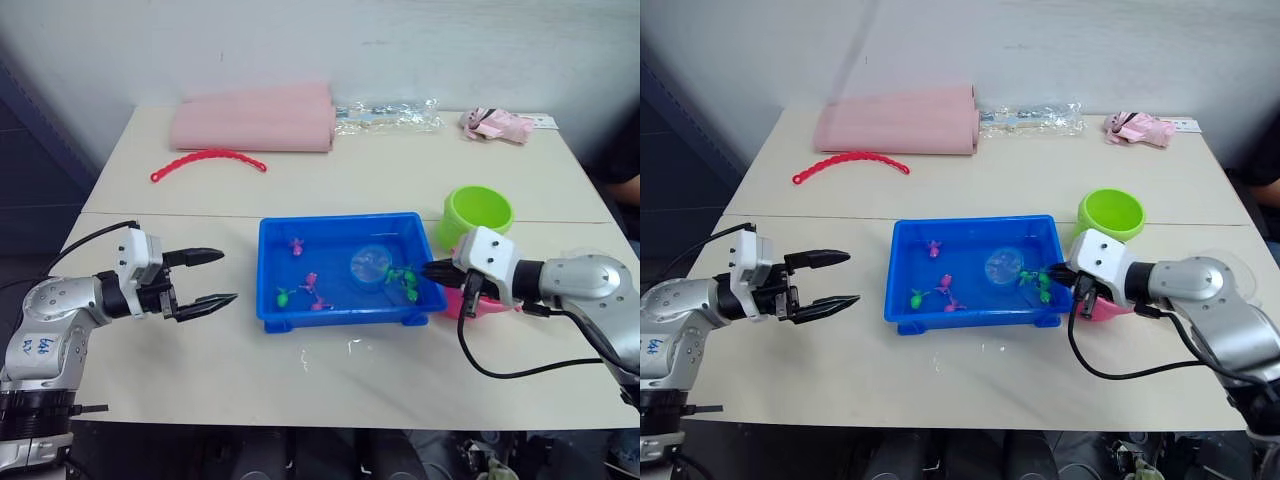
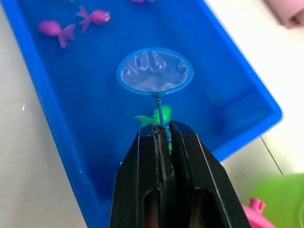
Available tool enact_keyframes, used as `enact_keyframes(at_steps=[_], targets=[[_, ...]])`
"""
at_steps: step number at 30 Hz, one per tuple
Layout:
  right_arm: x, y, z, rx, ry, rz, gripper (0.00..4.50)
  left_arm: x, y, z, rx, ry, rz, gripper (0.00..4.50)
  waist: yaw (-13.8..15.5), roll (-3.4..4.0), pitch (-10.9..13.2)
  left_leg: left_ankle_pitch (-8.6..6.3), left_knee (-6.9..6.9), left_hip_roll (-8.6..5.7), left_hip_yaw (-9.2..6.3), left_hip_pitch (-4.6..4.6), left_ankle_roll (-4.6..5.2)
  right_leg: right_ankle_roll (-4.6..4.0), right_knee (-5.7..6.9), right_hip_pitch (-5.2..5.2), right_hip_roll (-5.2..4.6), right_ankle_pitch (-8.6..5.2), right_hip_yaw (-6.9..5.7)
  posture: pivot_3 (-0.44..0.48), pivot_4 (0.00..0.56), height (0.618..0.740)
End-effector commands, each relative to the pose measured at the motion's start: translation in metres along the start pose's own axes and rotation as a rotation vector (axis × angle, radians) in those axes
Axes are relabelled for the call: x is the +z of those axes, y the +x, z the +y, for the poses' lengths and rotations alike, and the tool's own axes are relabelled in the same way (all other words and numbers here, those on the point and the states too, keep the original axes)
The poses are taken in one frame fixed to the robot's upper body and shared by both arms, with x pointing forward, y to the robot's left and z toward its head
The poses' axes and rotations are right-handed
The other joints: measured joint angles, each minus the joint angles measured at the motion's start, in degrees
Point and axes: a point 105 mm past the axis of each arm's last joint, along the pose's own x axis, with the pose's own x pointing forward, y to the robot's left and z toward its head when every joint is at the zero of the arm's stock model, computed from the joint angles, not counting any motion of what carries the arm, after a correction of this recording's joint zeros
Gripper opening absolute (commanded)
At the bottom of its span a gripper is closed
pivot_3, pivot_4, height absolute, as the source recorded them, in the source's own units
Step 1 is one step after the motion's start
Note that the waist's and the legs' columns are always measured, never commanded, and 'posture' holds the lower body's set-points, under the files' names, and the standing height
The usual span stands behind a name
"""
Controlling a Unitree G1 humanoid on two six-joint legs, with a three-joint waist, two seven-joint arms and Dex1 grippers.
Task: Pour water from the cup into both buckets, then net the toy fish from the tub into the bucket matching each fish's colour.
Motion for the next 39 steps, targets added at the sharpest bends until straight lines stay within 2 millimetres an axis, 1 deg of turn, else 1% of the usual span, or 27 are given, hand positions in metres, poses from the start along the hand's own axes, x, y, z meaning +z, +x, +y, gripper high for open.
enact_keyframes(at_steps=[1,4,8,10,13,18,21,23,27,30,33,39], targets=[[0.003,0.006,0.002,0.088,-0.082,0.011,0.00,0.009,-0.002,-0.012,-0.043,0.041,0.008,4.36,0.0,0.00,0.0,0.00,0.00,0.01,0.00,0.01,0.00,0.00,0.01,0.01,-0.01,0.00,-0.01,0.000,0.150,0.740],[0.002,0.012,0.005,0.157,-0.132,0.033,0.00,0.006,-0.001,-0.022,-0.085,0.028,0.027,4.36,-0.2,0.00,0.0,0.00,-0.02,0.02,0.01,0.01,0.00,0.00,0.02,-0.02,0.01,0.00,0.01,0.000,0.150,0.740],[0.010,0.023,0.011,0.255,-0.171,0.010,0.00,0.004,0.001,-0.030,-0.141,0.024,0.056,4.36,-0.3,0.01,0.0,0.00,-0.03,0.04,0.03,0.01,-0.02,0.00,0.03,-0.05,0.03,0.00,0.03,0.000,0.150,0.740],[0.013,0.026,0.012,0.274,-0.180,-0.002,0.00,0.005,0.001,-0.031,-0.150,0.022,0.058,4.36,-0.2,0.01,0.0,0.00,-0.02,0.04,0.04,0.02,-0.02,0.00,0.05,-0.06,0.04,0.00,0.03,0.000,0.150,0.740],[0.020,0.037,0.016,0.325,-0.177,-0.027,0.00,0.005,0.002,-0.030,-0.172,0.024,0.074,4.36,-0.2,0.00,0.0,0.00,-0.02,0.03,0.03,0.01,-0.02,0.00,0.05,-0.07,0.04,0.00,0.03,0.000,0.150,0.740],[0.025,0.052,0.021,0.363,-0.141,-0.065,0.00,0.004,0.003,-0.028,-0.184,0.027,0.089,4.36,-0.2,0.00,0.0,0.00,-0.02,0.03,0.04,0.01,-0.03,-0.01,0.08,-0.07,0.04,0.00,0.03,0.000,0.150,0.740],[0.016,0.061,0.030,0.398,-0.096,-0.068,0.00,0.004,0.003,-0.028,-0.183,0.030,0.089,4.36,-0.2,0.00,0.0,0.00,-0.02,0.03,0.04,0.00,-0.03,0.00,0.31,-0.08,0.04,0.00,0.03,0.000,0.150,0.740],[0.016,0.065,0.036,0.412,-0.052,-0.090,0.00,0.005,0.003,-0.028,-0.177,0.031,0.088,4.36,-0.2,0.00,0.0,0.00,-0.02,0.02,0.04,0.00,-0.03,0.00,0.32,-0.08,0.04,0.00,0.03,0.000,0.150,0.740],[0.025,0.067,0.041,0.428,0.038,-0.162,0.00,0.009,-0.001,-0.017,-0.093,0.019,0.046,4.36,-0.2,0.00,0.0,0.00,-0.01,0.03,0.04,0.01,-0.03,-0.01,0.36,-0.08,0.05,-0.01,0.03,0.000,0.150,0.740],[0.026,0.068,0.042,0.432,0.097,-0.188,0.00,0.007,-0.004,-0.017,-0.081,0.017,0.056,4.36,-0.2,0.00,0.0,0.00,-0.03,0.03,0.03,0.00,-0.04,-0.01,0.35,-0.08,0.05,-0.01,0.03,0.000,0.150,0.740],[0.025,0.065,0.041,0.439,0.118,-0.192,0.00,0.006,-0.004,-0.018,-0.077,0.016,0.057,4.36,-0.2,0.00,0.0,-0.01,-0.04,0.03,0.04,0.01,-0.04,-0.01,0.34,-0.09,0.05,-0.01,0.03,0.000,0.150,0.740],[0.032,0.054,0.034,0.437,0.163,-0.228,0.00,0.003,-0.005,-0.017,-0.074,0.016,0.065,4.36,-0.2,0.01,0.0,-0.01,-0.04,0.03,0.04,0.00,-0.04,-0.01,0.34,-0.08,0.04,-0.01,0.03,0.000,0.150,0.740]])
